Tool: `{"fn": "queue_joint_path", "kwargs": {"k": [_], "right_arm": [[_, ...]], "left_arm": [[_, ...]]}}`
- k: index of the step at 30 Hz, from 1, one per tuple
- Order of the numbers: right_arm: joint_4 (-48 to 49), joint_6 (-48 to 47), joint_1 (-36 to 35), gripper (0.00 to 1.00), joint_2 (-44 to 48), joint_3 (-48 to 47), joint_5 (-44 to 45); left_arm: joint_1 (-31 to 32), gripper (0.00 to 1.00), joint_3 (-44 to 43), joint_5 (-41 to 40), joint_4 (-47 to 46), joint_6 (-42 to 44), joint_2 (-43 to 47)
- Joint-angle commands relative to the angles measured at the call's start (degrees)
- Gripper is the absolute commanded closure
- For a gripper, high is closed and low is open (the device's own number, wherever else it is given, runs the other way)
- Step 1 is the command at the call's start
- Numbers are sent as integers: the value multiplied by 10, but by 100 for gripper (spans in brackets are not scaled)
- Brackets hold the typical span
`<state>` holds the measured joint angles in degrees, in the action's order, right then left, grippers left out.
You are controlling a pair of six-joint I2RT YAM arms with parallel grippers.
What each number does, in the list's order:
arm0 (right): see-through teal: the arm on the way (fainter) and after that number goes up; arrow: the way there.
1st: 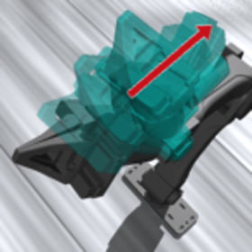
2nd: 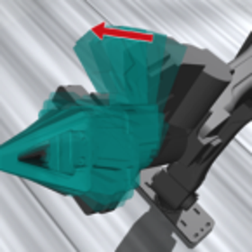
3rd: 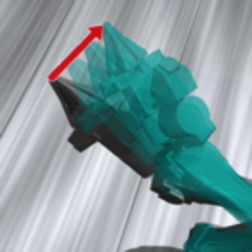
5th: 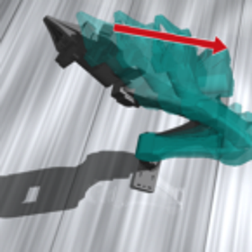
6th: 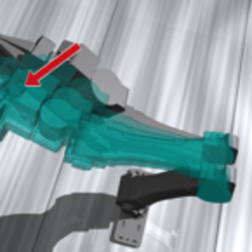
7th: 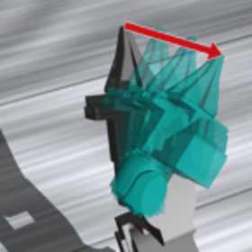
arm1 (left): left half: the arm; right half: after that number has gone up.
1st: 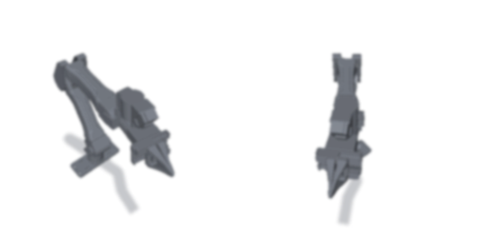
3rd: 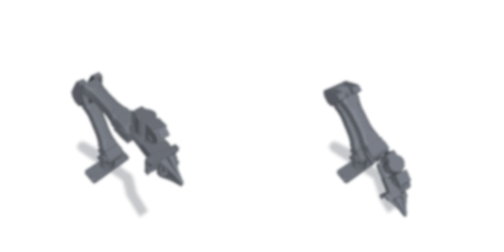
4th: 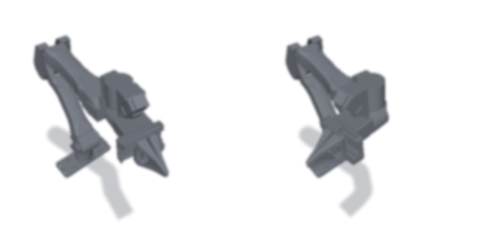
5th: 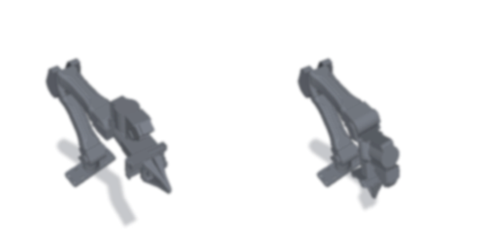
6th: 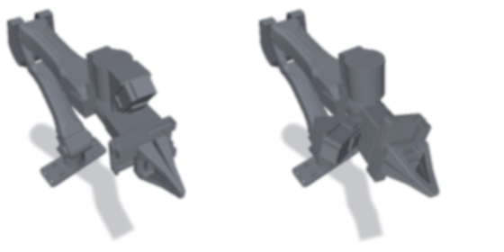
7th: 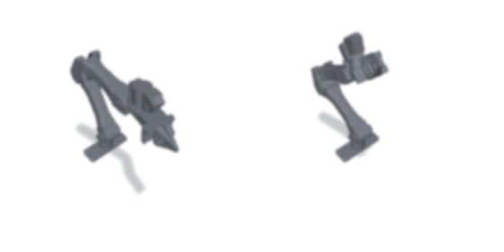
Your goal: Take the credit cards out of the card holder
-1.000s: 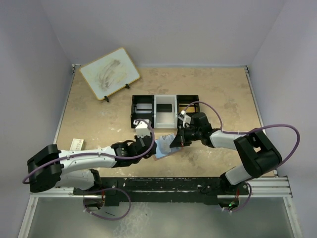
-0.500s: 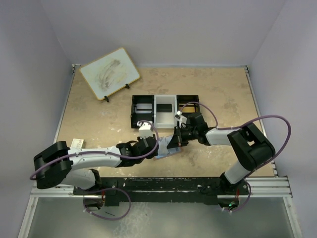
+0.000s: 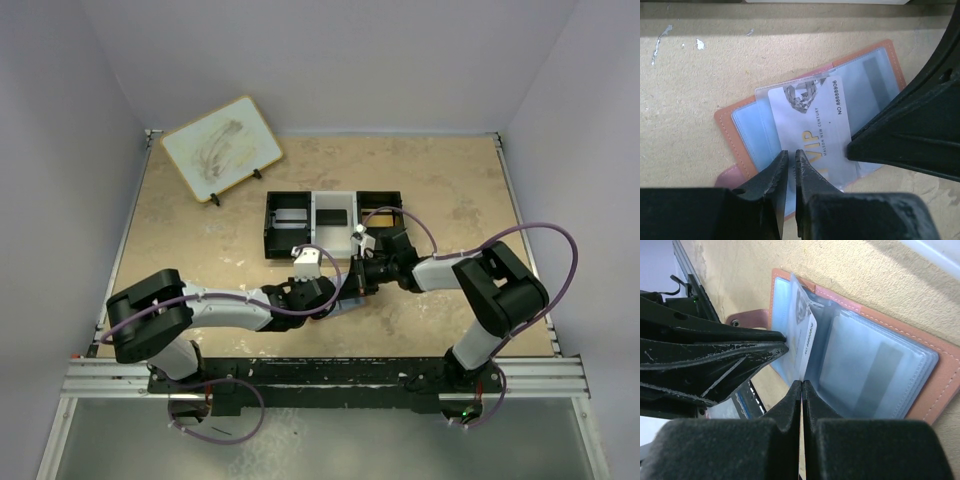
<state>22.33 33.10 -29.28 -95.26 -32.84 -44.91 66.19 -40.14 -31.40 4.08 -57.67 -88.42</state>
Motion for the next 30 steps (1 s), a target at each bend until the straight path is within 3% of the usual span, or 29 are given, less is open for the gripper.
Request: {"fn": "queue_joint_path", "kwargs": {"k": [1,10,14,20,23,26,28,30], "right_arm": [[13,12,11,100,14,10,2],[47,29,22,100,31,20,26],[110,73,21,83,31,37,23],[140,89,-5,77,4,26,29],[175,109,-13,78,-11,27,35],[176,116,-13,87,-6,29,56],[155,116,-12,99,10,32,61],[122,110,-10,100,39,36,84]], "left_arm": [[3,93,-7,-35,7,-24,-12],[2,96,7,-34,4,-28,-4],[3,97,5,-30,2,-21,-6],[3,98,3,-28,2,-21,-5],[3,98,4,-30,5,-22,-1],[3,98,7,-30,7,-25,4],[3,98,11,-32,7,-27,9],[3,98,13,-35,10,-28,13]]}}
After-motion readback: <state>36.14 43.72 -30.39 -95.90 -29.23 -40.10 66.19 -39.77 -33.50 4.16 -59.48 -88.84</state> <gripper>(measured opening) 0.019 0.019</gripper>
